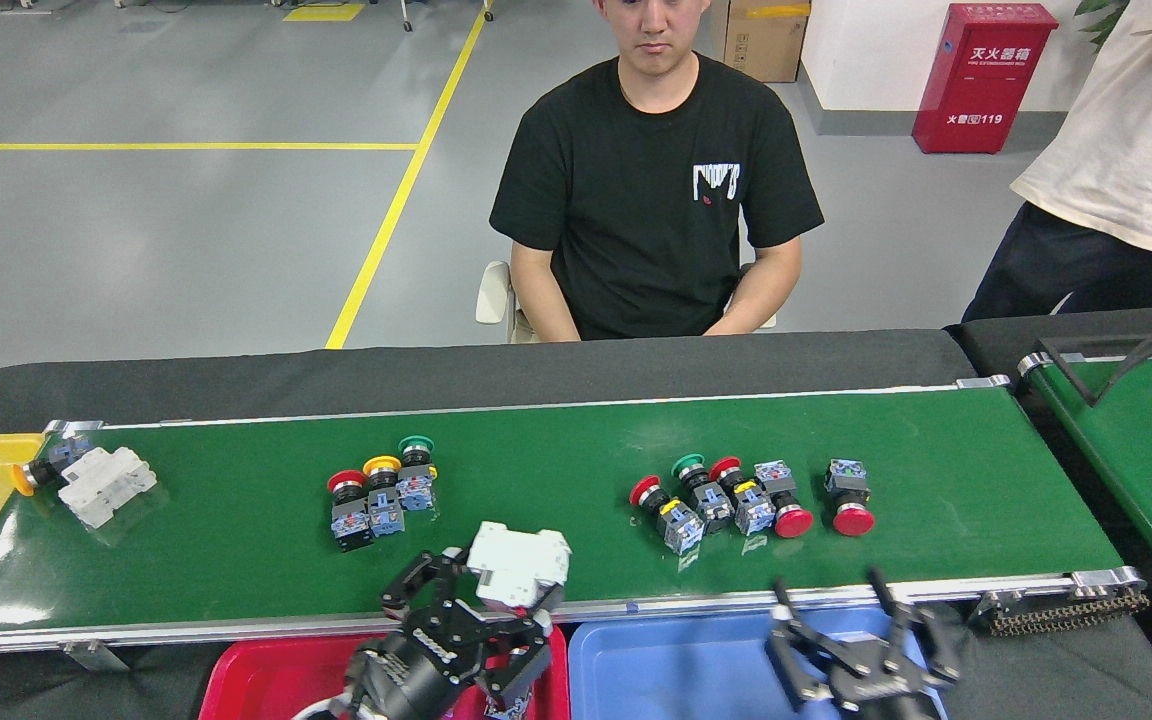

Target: Pick switch part from conveyor to tray

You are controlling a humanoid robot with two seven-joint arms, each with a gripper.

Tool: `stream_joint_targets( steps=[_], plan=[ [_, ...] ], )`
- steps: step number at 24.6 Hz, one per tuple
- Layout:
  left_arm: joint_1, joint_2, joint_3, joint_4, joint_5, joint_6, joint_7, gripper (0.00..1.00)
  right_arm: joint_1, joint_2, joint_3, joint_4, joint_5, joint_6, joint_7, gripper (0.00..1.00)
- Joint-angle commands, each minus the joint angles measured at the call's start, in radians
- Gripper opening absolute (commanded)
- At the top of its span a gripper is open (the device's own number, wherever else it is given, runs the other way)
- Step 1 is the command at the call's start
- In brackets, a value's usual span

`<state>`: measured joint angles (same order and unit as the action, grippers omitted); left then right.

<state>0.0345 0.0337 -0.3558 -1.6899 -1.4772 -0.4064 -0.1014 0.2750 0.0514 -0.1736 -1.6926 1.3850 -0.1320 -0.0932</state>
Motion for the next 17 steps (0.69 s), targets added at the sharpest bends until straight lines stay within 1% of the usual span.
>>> stream_joint_targets(
  steps=[1,2,4,5,6,7,11,14,15,17],
  plan=[
    [0.028,-0.017,-0.064,-0.045,-0.043,0.003,0.0,0.19,-0.002,-0.018,-0.03,0.008,-0.003,-0.003,-0.016,0.98],
    [0.048,-0.034,-0.107,-0.053,-0.074,0.005,0.0,0.31,-0.002,-0.024,-0.032,0.017,-0.004,-0.001,-0.016,0.98],
    [0.061,-0.069,-0.149,-0.051,-0.123,0.006,0.0,0.5,-0.005,-0.028,-0.032,0.021,-0.014,-0.001,-0.014,0.98],
    [0.062,-0.084,-0.155,-0.05,-0.149,0.015,0.0,0.69,-0.005,-0.028,-0.03,0.019,-0.017,-0.001,-0.014,0.98],
    [0.065,-0.095,-0.16,-0.05,-0.172,0.04,0.0,0.94,-0.007,-0.028,-0.03,0.017,-0.017,-0.003,-0.014,0.98],
    [0.07,-0.098,-0.163,-0.05,-0.186,0.064,0.002,1.0,-0.007,-0.03,-0.03,0.019,-0.017,-0.001,-0.014,0.98],
    [0.081,-0.097,-0.157,-0.05,-0.187,0.077,0.005,1.0,-0.008,-0.033,-0.03,0.019,-0.017,-0.003,-0.013,0.98],
    [0.085,-0.097,-0.118,-0.054,-0.186,0.098,0.011,1.0,-0.01,-0.033,-0.029,0.019,-0.017,-0.006,-0.013,0.98],
    [0.09,-0.097,-0.069,-0.057,-0.184,0.124,0.014,1.0,-0.01,-0.033,-0.029,0.019,-0.017,-0.008,-0.013,0.98],
    [0.113,-0.095,0.086,-0.071,-0.179,0.175,0.026,1.0,-0.019,-0.035,-0.02,0.017,-0.017,-0.009,-0.007,0.98]
  ],
)
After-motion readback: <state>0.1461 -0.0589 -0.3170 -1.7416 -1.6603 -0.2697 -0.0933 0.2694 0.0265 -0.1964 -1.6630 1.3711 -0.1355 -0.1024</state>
